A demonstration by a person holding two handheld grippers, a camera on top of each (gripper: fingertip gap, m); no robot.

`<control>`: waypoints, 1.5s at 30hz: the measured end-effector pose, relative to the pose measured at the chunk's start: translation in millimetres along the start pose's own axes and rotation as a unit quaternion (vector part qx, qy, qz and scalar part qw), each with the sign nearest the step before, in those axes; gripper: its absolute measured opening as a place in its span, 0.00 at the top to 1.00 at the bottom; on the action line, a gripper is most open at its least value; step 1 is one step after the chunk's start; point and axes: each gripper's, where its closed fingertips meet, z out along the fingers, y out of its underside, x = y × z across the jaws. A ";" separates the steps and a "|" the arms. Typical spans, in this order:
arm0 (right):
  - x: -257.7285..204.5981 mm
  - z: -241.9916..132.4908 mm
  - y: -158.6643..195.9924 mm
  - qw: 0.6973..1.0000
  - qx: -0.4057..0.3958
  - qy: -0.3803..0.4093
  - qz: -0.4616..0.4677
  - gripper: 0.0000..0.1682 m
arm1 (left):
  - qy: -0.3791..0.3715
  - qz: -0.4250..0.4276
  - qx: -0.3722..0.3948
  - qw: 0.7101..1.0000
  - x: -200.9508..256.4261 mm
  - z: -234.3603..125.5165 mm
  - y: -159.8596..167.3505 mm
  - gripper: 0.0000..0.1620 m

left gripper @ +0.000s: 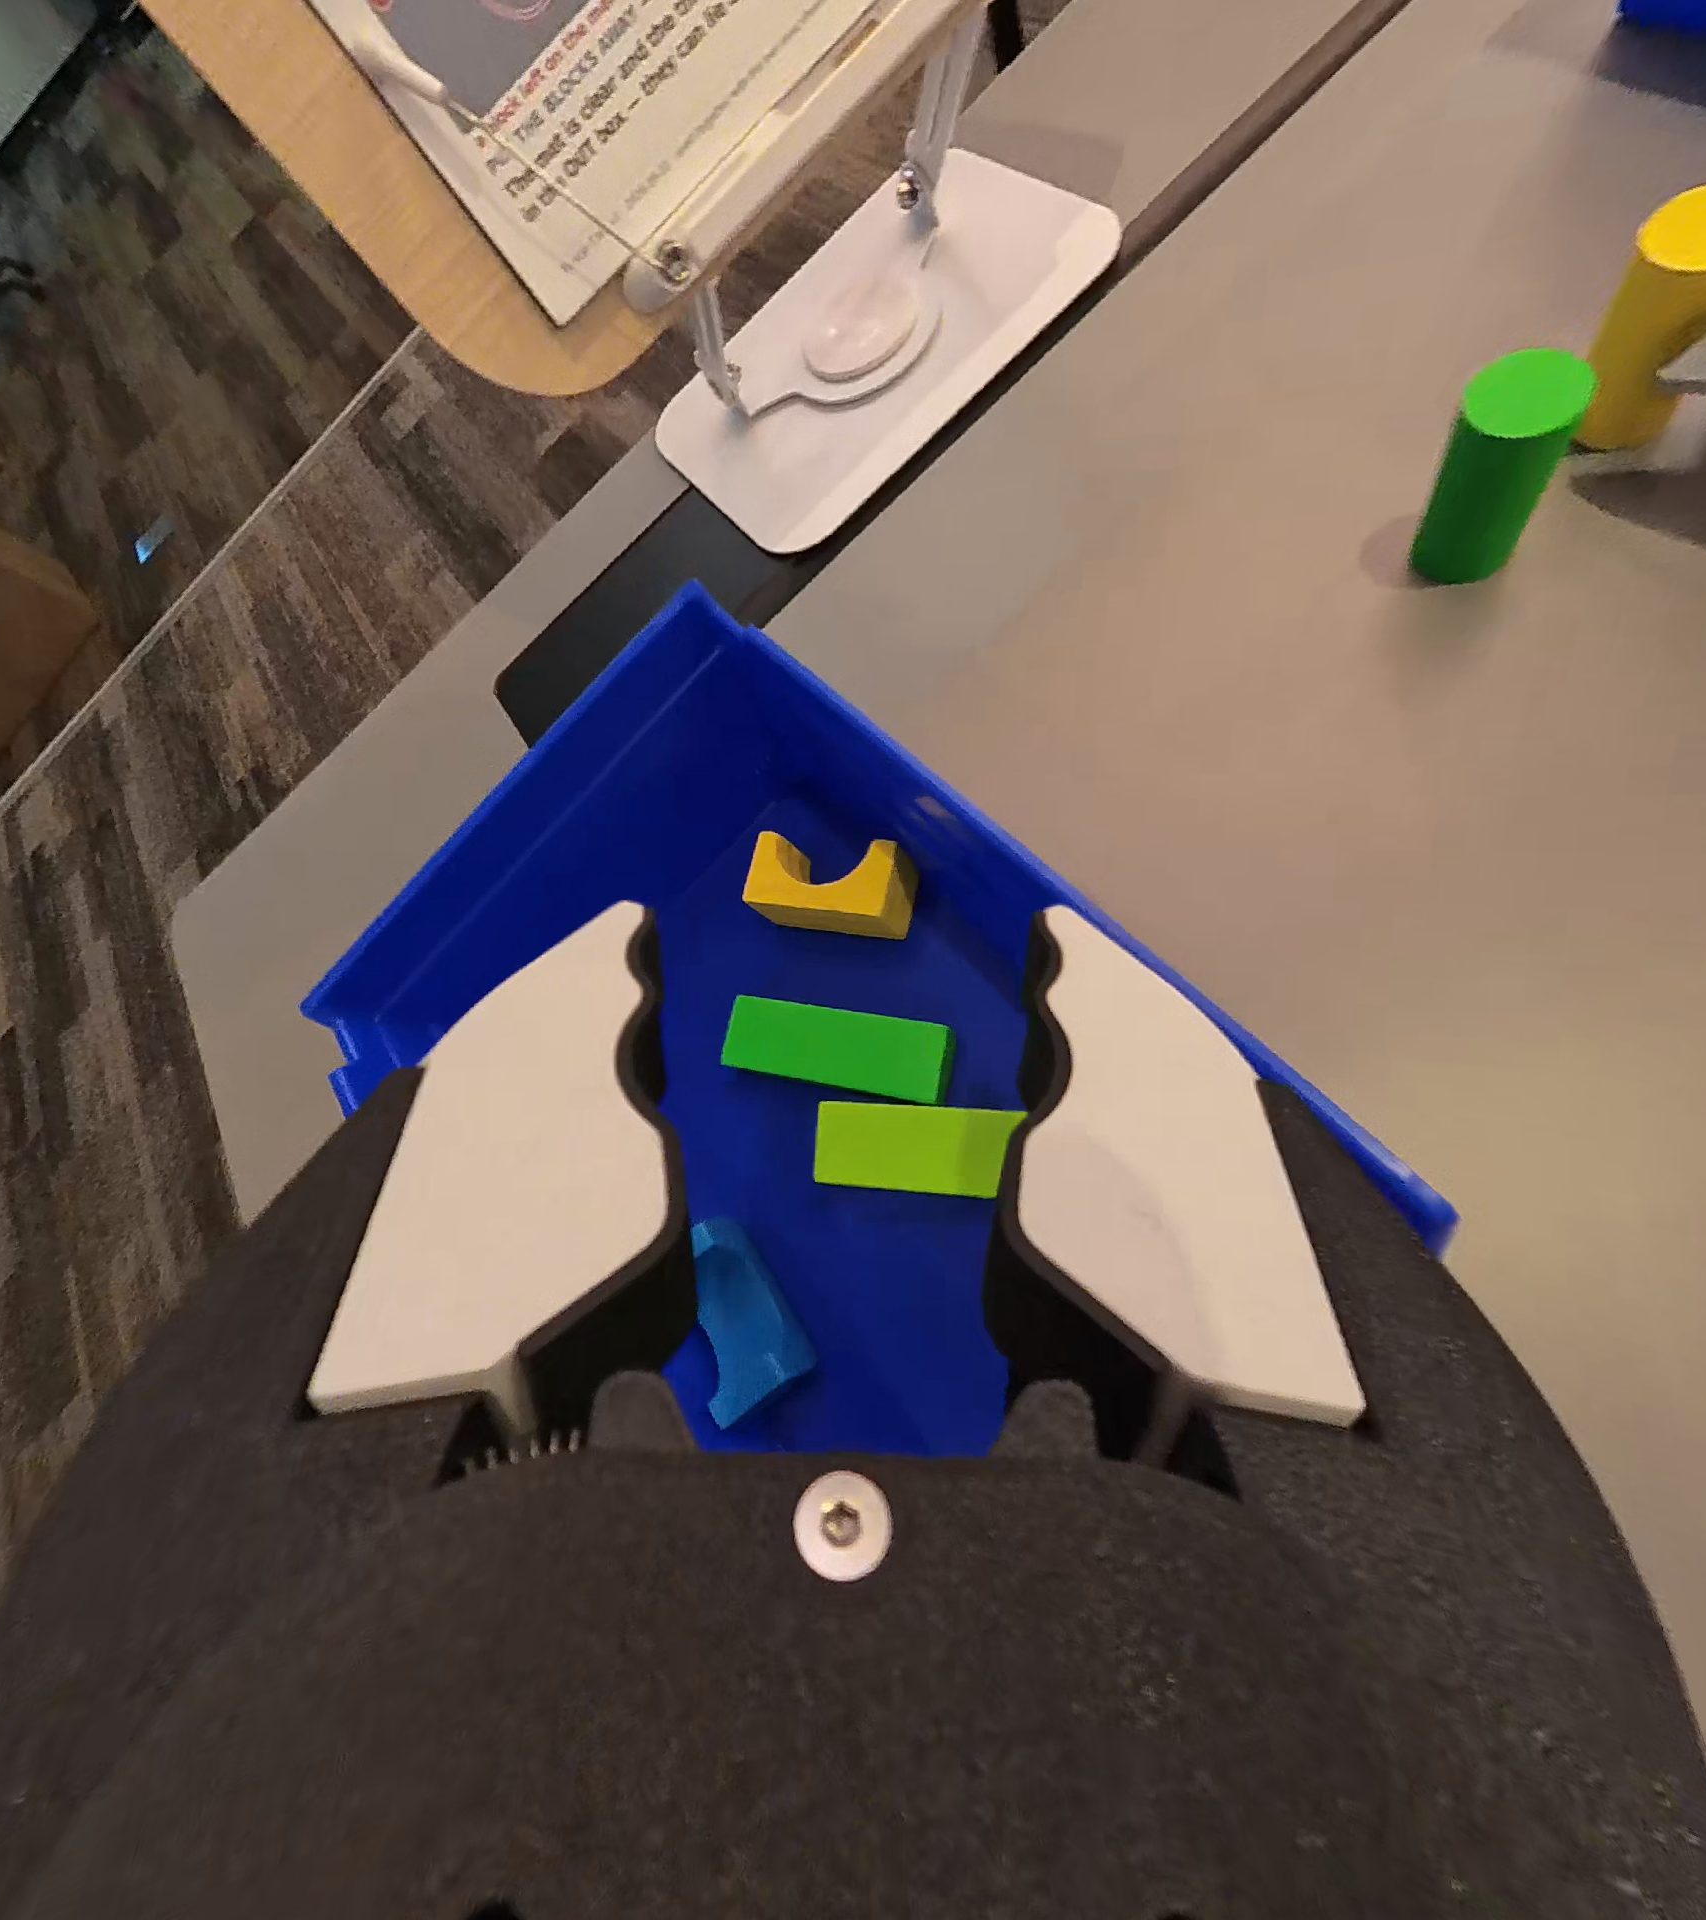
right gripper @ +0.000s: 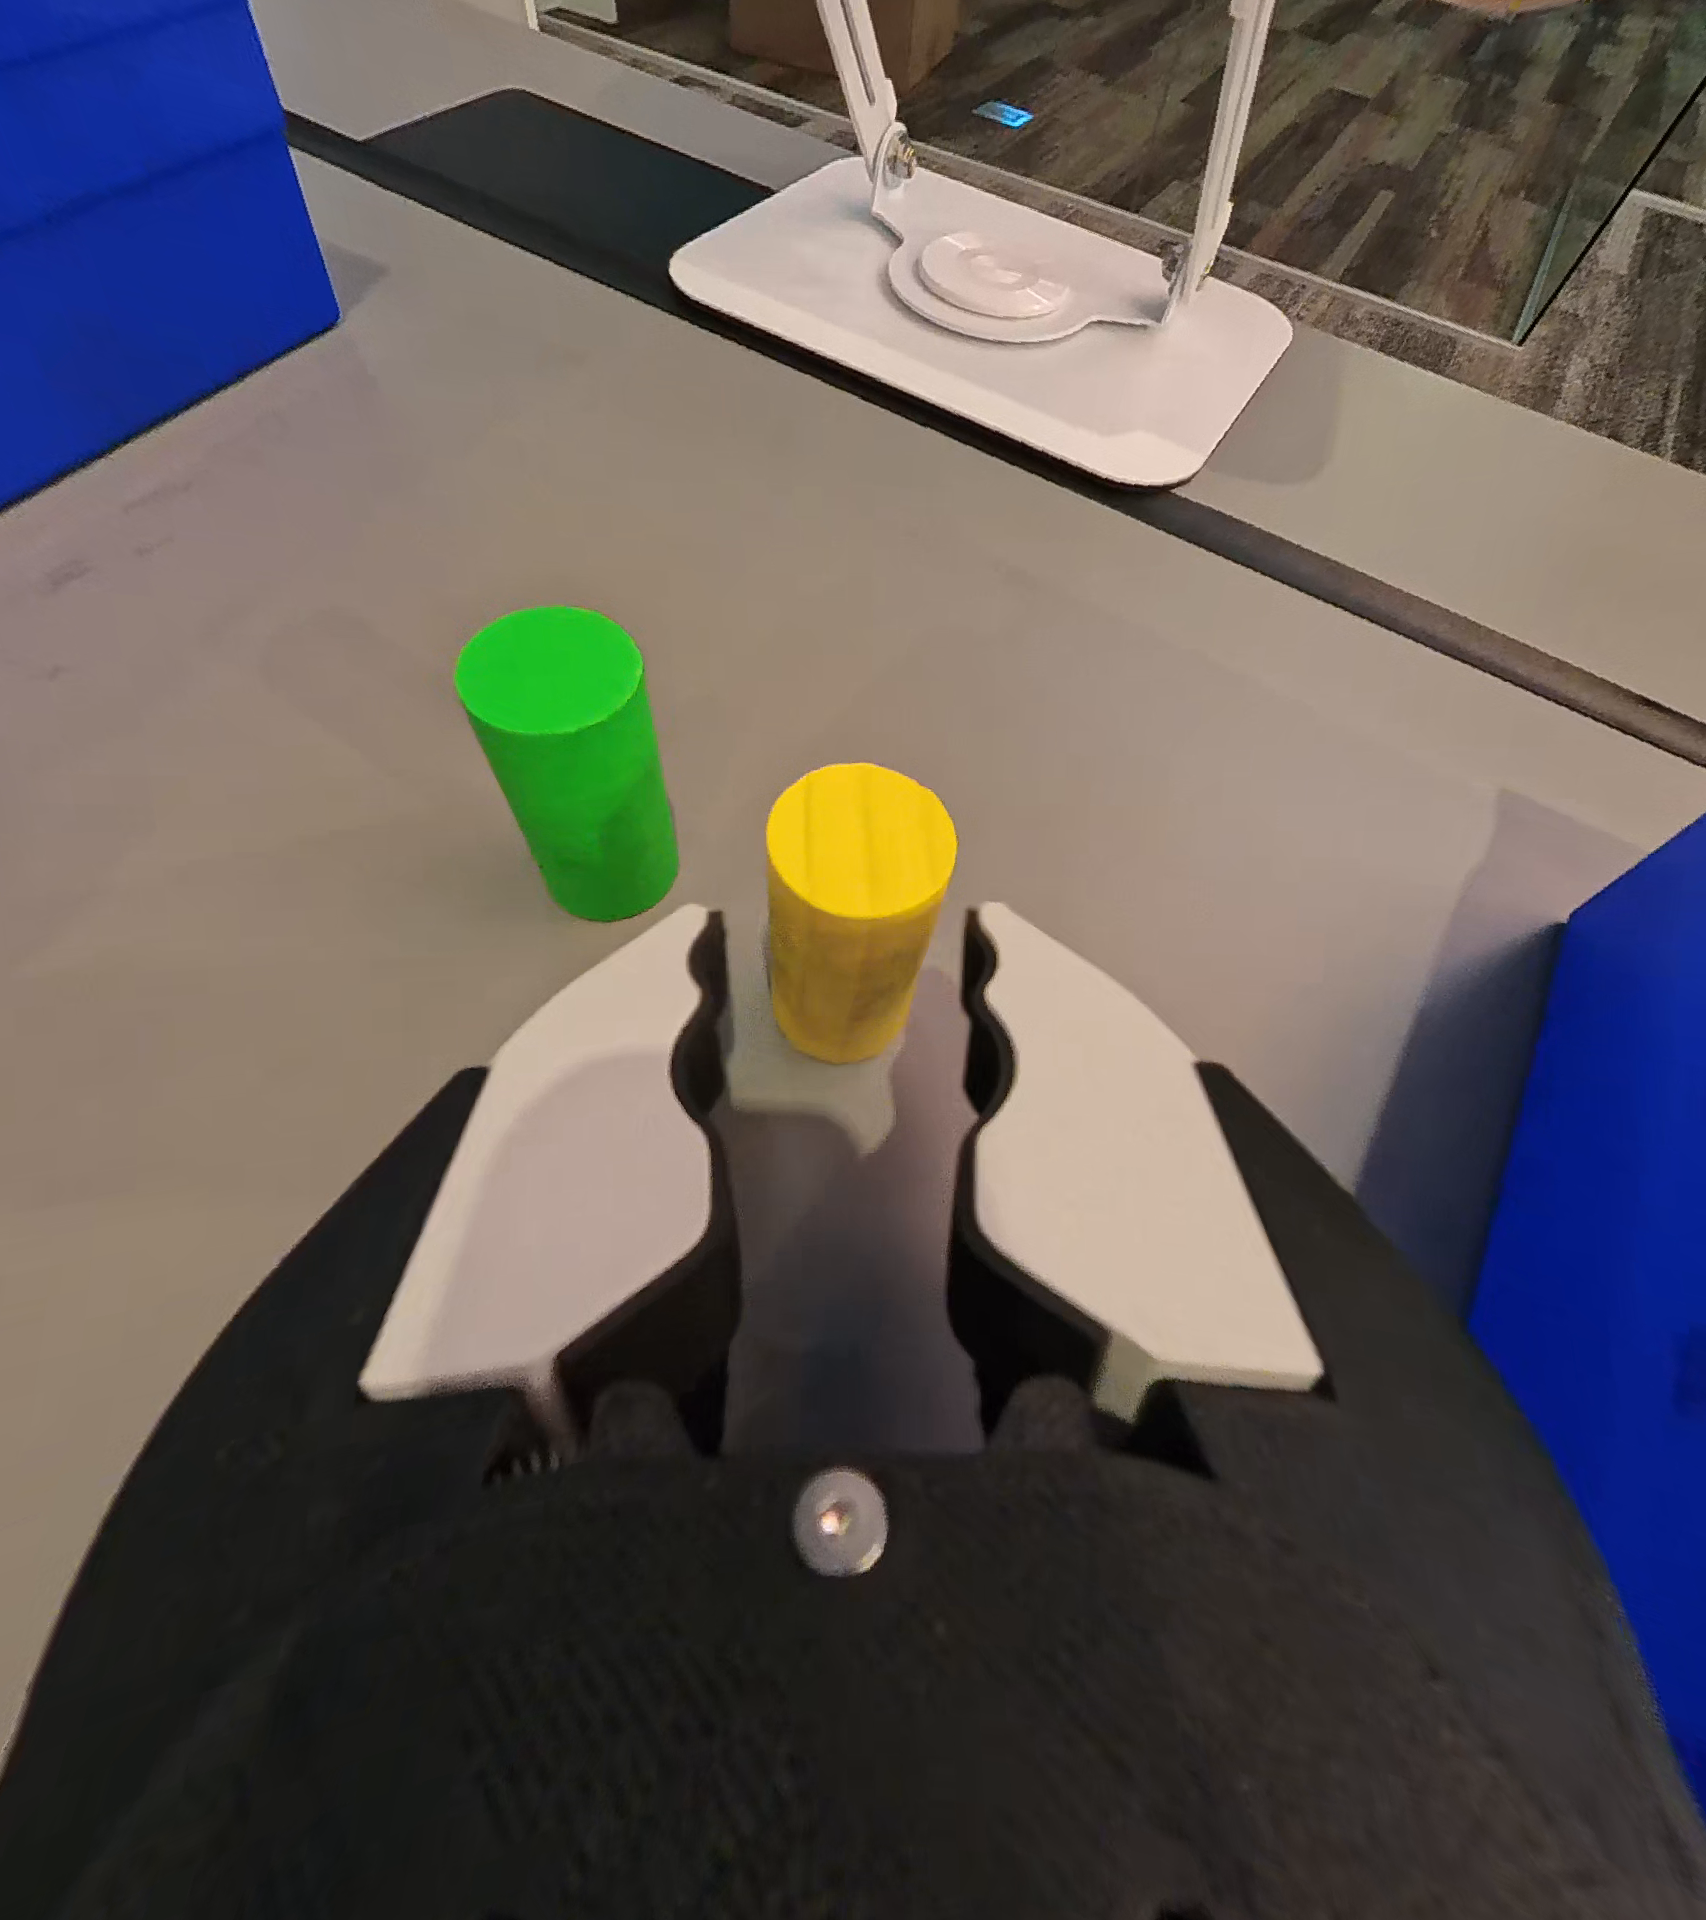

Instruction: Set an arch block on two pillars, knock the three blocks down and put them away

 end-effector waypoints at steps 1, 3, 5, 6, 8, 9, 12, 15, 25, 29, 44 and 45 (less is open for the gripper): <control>0.3 -1.4 -1.3 1.000 0.003 0.004 0.003 0.69 | -0.005 -0.003 -0.004 1.000 -4.7 4.3 -0.3 0.59; -0.2 -6.1 -6.4 1.000 0.015 0.006 0.009 0.65 | -0.013 0.001 -0.018 1.000 -17.2 17.8 1.0 0.59; -1.4 -12.2 -13.0 0.999 0.033 0.005 0.020 0.65 | 0.002 0.030 -0.055 0.998 -25.4 40.2 9.8 0.57; -3.8 -15.4 -16.2 0.999 0.042 -0.003 0.024 0.65 | 0.021 0.046 -0.079 0.996 -25.2 53.3 17.3 0.56; -8.3 -20.5 -19.2 0.998 0.052 -0.016 0.028 0.65 | 0.073 0.066 -0.122 0.988 -17.9 79.1 33.6 0.51; -10.2 -22.6 -19.9 0.998 0.054 -0.020 0.026 0.65 | 0.088 0.078 -0.141 0.983 -15.3 90.8 42.3 0.49; -14.0 -29.4 -21.9 0.998 0.062 -0.028 0.014 0.65 | 0.109 0.144 -0.150 0.972 -4.5 115.2 53.8 0.56; -18.7 -34.4 -21.4 0.997 0.066 -0.041 0.010 0.65 | 0.132 0.213 -0.115 0.961 10.4 123.9 49.4 0.67; -20.7 -37.4 -19.7 0.995 0.063 -0.069 0.041 0.65 | 0.211 0.249 -0.206 0.922 15.5 144.3 76.9 0.69; -19.9 -34.5 -15.3 0.994 0.052 -0.078 0.055 0.65 | 0.233 0.267 -0.242 0.903 17.4 152.1 91.0 0.77; -27.6 -36.3 -21.6 0.994 0.074 -0.084 0.019 0.65 | 0.207 0.104 -0.117 0.966 -20.1 99.8 38.4 0.85; -29.5 -39.2 -26.3 0.993 0.087 -0.082 0.001 0.65 | 0.205 0.080 -0.080 0.972 -22.1 87.9 21.4 0.85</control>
